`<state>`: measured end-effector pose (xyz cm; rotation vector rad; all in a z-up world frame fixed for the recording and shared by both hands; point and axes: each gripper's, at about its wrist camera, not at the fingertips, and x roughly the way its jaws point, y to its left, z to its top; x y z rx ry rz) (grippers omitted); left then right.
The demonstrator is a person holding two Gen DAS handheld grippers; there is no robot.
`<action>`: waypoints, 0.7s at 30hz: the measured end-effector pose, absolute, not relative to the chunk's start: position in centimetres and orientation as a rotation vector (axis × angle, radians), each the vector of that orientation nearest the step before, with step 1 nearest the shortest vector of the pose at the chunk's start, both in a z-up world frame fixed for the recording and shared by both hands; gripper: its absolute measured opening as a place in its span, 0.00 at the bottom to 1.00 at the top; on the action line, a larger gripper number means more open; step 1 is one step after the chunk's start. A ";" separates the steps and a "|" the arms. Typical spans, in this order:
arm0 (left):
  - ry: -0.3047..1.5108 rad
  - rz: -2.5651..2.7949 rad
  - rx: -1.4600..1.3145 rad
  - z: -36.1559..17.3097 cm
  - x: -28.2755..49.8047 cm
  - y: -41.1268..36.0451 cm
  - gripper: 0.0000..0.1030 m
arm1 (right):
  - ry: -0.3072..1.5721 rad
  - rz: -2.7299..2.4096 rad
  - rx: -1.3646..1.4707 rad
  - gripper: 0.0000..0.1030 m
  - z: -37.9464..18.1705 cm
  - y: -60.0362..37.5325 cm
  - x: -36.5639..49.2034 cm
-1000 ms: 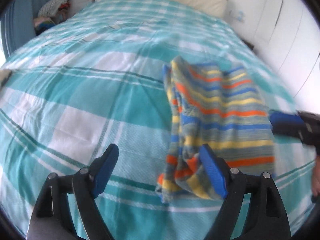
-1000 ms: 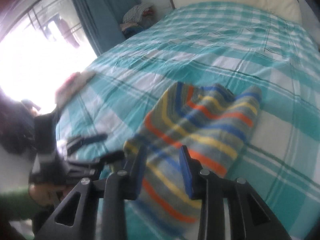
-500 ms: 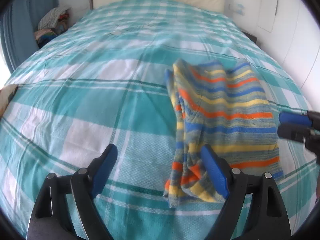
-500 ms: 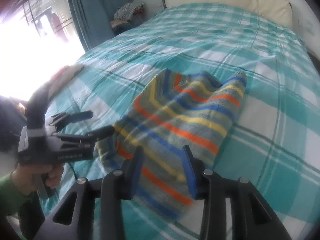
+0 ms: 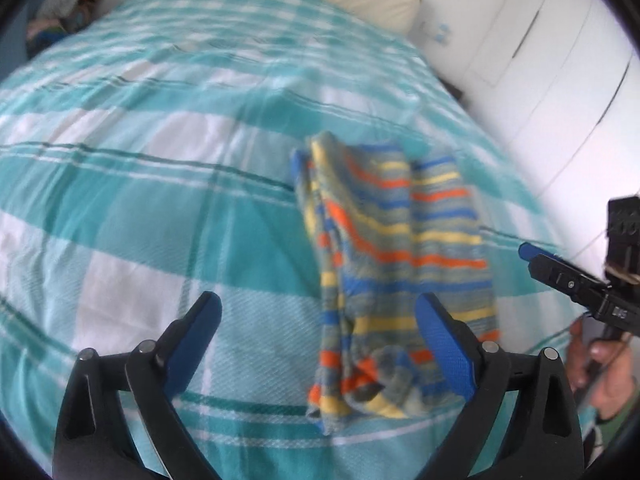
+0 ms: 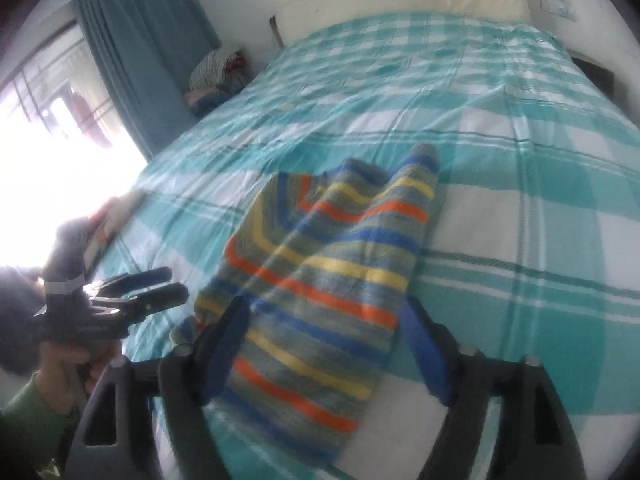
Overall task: Fold small clothes
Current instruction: 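Fold the lifted side over onto the other half with both grippers, then lower the folded sweater onto the bed and open both grippers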
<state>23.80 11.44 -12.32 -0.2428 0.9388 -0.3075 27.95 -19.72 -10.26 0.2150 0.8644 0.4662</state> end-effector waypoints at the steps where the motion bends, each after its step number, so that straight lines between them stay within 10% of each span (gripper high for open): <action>1: 0.958 -0.315 -0.254 -12.6 24.6 11.4 0.95 | 0.887 0.458 0.249 0.82 -10.6 -20.7 28.5; 9: 1.064 -0.358 -0.233 -15.9 31.1 7.7 0.94 | 1.016 0.505 0.584 0.70 -17.1 -20.4 34.7; 11: 1.087 -0.393 -0.155 -16.3 31.9 5.8 0.71 | 1.040 0.491 0.458 0.49 -17.4 -17.2 35.3; 12: 1.094 -0.399 -0.089 -16.3 32.0 4.9 0.30 | 1.024 0.455 0.346 0.38 -16.8 -15.7 35.1; 13: 1.099 -0.408 -0.074 -16.1 32.0 4.6 0.17 | 1.009 0.450 0.294 0.30 -16.2 -14.7 34.7; 21: 0.891 -0.411 -0.084 -7.7 28.1 5.8 0.16 | 0.758 0.521 0.165 0.25 -6.5 -12.7 30.3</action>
